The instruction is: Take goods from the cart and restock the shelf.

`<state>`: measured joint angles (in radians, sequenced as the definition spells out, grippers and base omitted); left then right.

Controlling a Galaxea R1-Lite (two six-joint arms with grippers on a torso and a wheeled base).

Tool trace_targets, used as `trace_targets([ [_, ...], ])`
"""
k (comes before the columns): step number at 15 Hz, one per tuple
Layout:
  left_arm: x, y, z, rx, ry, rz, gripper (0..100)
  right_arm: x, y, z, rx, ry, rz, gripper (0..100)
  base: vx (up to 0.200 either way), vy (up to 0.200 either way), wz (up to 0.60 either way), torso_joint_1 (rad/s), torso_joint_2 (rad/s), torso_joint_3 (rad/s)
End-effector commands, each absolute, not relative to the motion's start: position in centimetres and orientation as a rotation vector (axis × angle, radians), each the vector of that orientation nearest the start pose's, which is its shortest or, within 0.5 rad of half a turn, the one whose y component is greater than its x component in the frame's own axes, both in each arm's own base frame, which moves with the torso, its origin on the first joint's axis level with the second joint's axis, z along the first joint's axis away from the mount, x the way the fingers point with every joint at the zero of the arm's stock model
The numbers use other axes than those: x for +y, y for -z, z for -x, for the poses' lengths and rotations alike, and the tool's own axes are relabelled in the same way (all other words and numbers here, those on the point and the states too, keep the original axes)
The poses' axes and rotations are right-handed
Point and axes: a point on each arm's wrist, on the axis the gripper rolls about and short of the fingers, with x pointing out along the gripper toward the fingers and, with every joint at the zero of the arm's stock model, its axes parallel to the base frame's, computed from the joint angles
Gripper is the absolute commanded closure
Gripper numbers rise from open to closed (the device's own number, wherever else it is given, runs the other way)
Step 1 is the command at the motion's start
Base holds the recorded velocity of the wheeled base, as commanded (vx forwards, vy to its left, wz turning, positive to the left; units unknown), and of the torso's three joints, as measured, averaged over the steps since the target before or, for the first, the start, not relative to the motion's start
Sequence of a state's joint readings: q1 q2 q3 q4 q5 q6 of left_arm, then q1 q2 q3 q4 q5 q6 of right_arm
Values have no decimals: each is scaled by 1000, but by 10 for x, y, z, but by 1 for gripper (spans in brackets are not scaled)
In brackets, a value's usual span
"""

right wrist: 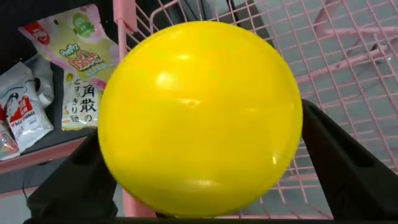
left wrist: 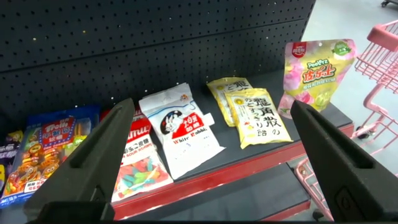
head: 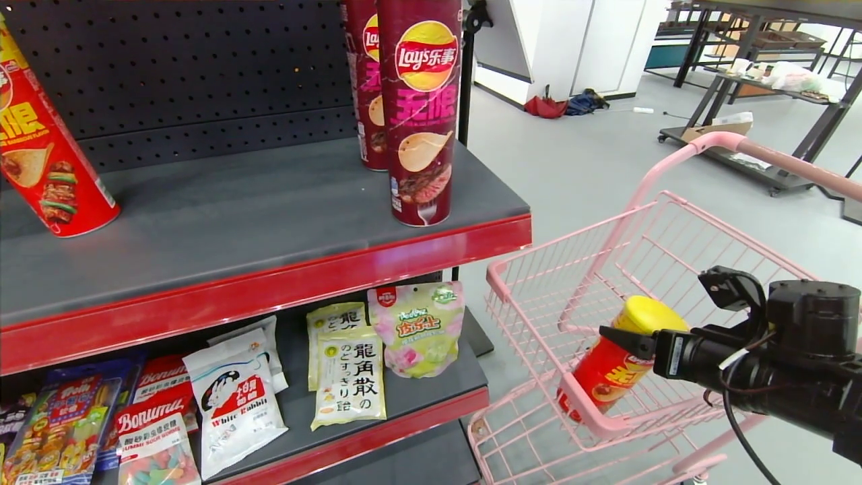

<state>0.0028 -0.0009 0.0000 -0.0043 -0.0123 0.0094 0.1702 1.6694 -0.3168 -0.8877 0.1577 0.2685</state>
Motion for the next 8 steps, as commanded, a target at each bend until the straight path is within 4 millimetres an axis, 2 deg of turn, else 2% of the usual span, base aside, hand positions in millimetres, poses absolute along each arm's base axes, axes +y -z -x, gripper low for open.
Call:
trace_targets([
  [1,0,-76,23,-5,9,-9,0,45,-91,-233,540,-257,-256,0,0,0,0,0,0,0],
  [7,0,-76,23,-5,11,-11,0,48,-85,-234,568,-262,-265,0,0,0,0,0,0,0],
  [8,0,-76,23,-5,11,-11,0,51,-85,-234,569,-269,-271,100,0,0,0,0,0,0],
])
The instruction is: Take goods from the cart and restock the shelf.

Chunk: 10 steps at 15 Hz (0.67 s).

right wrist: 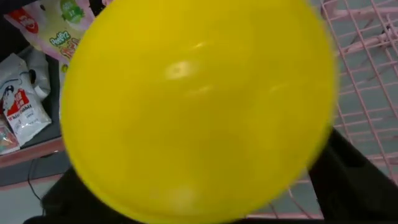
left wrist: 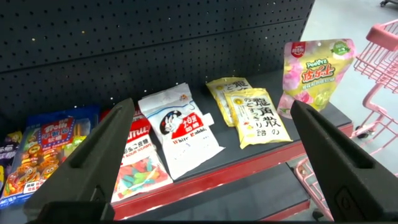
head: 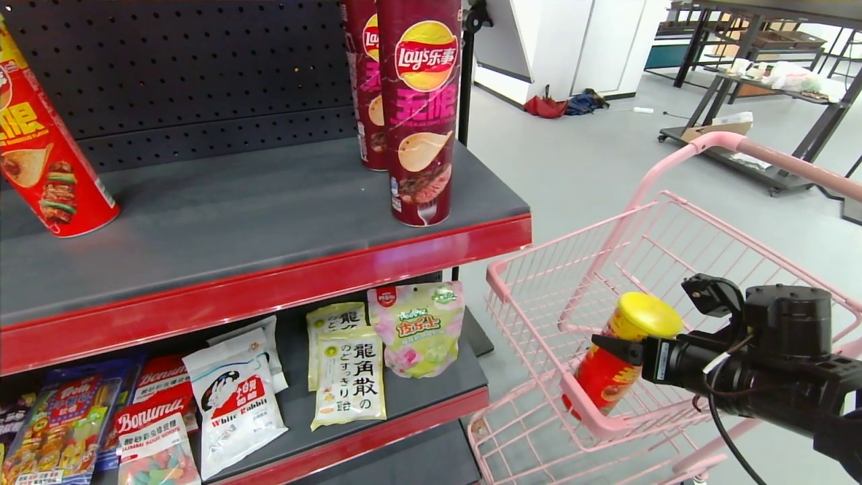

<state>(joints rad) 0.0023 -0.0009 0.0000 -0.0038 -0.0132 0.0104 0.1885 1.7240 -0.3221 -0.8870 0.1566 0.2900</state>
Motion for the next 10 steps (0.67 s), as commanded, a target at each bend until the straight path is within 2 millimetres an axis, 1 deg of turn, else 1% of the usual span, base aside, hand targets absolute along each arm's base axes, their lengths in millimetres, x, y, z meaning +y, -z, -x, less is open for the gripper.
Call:
trace_targets([
  [1,0,-76,23,-5,11,-11,0,52,-86,-234,567,-270,-272,100,0,0,0,0,0,0],
  [4,0,-76,23,-5,11,-11,0,53,-86,-234,568,-278,-270,100,0,0,0,0,0,0],
  [7,0,-76,23,-5,11,-11,0,55,-90,-236,536,-282,-264,100,0,0,0,0,0,0],
  [9,0,-76,23,-5,11,-11,0,55,-104,-243,462,-256,-252,100,0,0,0,0,0,0],
  [10,0,-76,23,-5,11,-11,0,55,-117,-250,402,-241,-237,100,0,0,0,0,0,0],
])
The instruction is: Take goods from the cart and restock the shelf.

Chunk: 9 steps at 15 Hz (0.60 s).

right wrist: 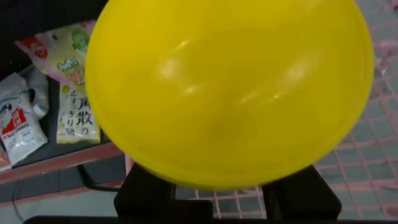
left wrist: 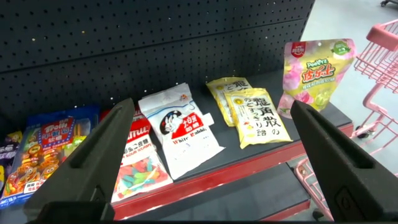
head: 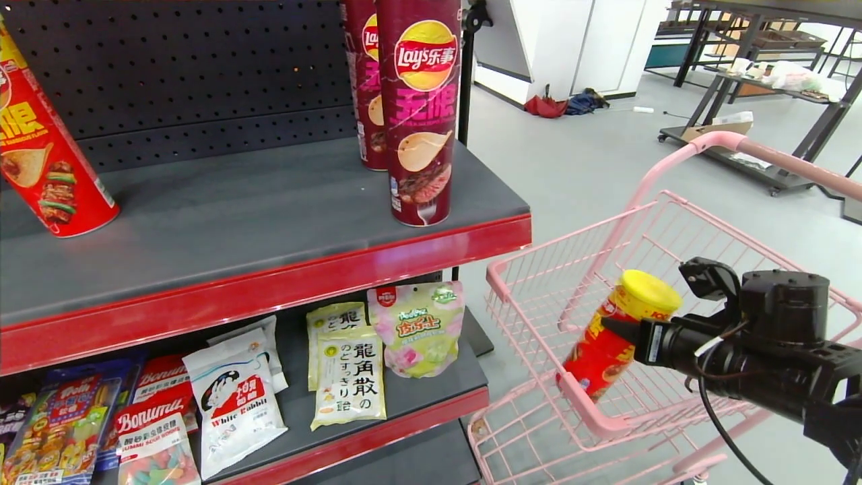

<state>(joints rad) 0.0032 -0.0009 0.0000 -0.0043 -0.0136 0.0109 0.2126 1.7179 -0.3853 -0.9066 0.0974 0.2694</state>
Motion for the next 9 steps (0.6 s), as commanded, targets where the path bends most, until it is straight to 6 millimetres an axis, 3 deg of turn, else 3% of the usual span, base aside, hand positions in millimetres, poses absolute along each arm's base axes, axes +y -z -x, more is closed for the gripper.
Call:
trace_targets([
  [1,0,-76,23,-5,11,-11,0,55,-130,-255,344,-247,-211,100,0,0,0,0,0,0],
  [3,0,-76,23,-5,11,-11,0,48,-166,-258,240,-247,-113,100,0,0,0,0,0,0],
  [5,0,-76,23,-5,11,-11,0,45,-206,-247,194,-241,-92,100,0,0,0,0,0,0],
  [7,0,-76,23,-5,11,-11,0,41,-249,-223,156,-193,-89,100,0,0,0,0,0,0],
  [8,0,-76,23,-5,11,-11,0,39,-257,-215,149,-181,-89,100,0,0,0,0,0,0],
  [9,0,-76,23,-5,11,-11,0,33,-272,-188,142,-153,-85,100,0,0,0,0,0,0],
])
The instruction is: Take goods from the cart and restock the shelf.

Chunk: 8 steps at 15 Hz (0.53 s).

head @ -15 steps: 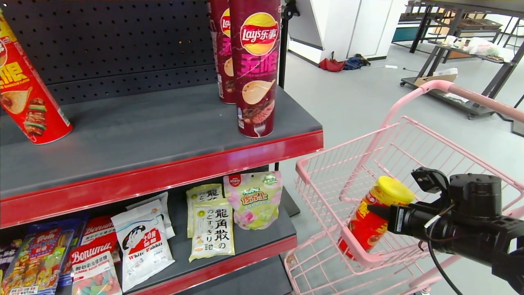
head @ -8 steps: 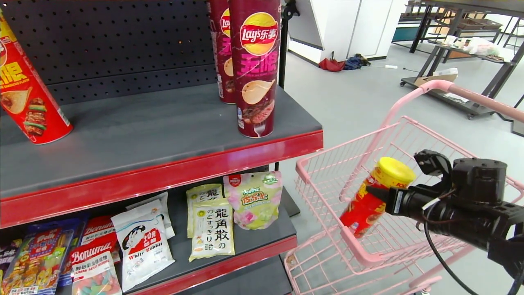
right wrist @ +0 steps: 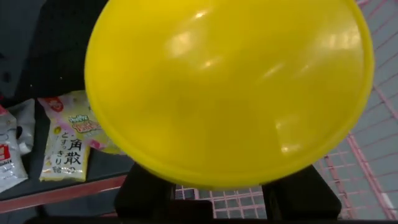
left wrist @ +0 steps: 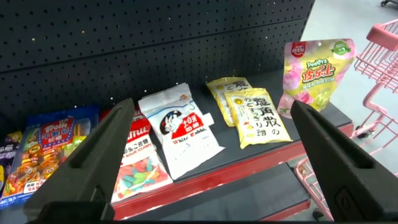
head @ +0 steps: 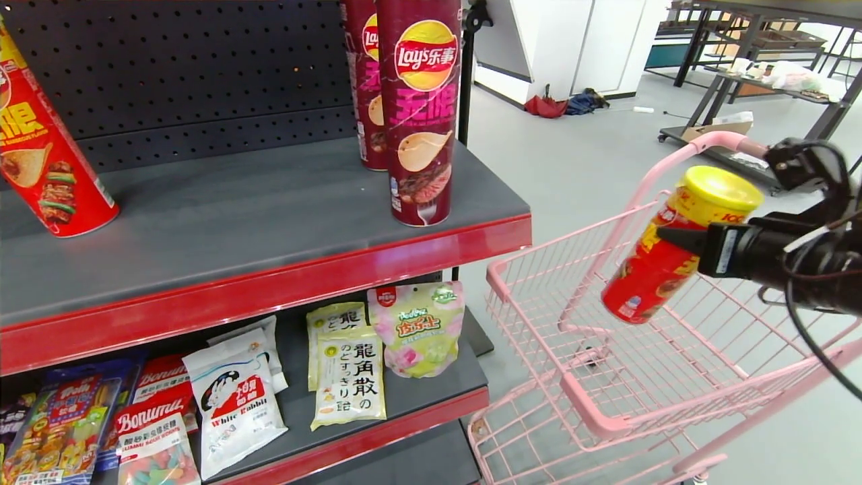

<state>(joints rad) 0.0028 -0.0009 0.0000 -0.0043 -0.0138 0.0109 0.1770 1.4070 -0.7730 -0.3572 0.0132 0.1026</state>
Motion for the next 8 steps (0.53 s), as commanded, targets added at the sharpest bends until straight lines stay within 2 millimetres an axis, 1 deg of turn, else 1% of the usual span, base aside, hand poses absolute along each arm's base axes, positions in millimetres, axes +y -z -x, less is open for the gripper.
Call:
trace_targets([
  [1,0,-76,23,-5,11,-11,0,28,-276,-172,145,-117,-66,100,0,0,0,0,0,0],
  [2,0,-76,23,-5,11,-11,0,20,-278,-140,164,-68,-6,100,0,0,0,0,0,0],
  [3,0,-76,23,-5,11,-11,0,17,-276,-122,169,-75,-13,100,0,0,0,0,0,0],
  [4,0,-76,23,-5,11,-11,0,13,-267,-104,195,-66,-12,100,0,0,0,0,0,0],
  [5,0,-76,23,-5,11,-11,0,8,-252,-73,230,-53,-10,100,0,0,0,0,0,0],
  [6,0,-76,23,-5,11,-11,0,8,-252,-73,230,-53,-10,100,0,0,0,0,0,0],
  [7,0,-76,23,-5,11,-11,0,3,-231,-44,278,-15,-10,100,0,0,0,0,0,0],
  [8,0,-76,23,-5,11,-11,0,1,-225,-35,269,-14,-13,100,0,0,0,0,0,0],
])
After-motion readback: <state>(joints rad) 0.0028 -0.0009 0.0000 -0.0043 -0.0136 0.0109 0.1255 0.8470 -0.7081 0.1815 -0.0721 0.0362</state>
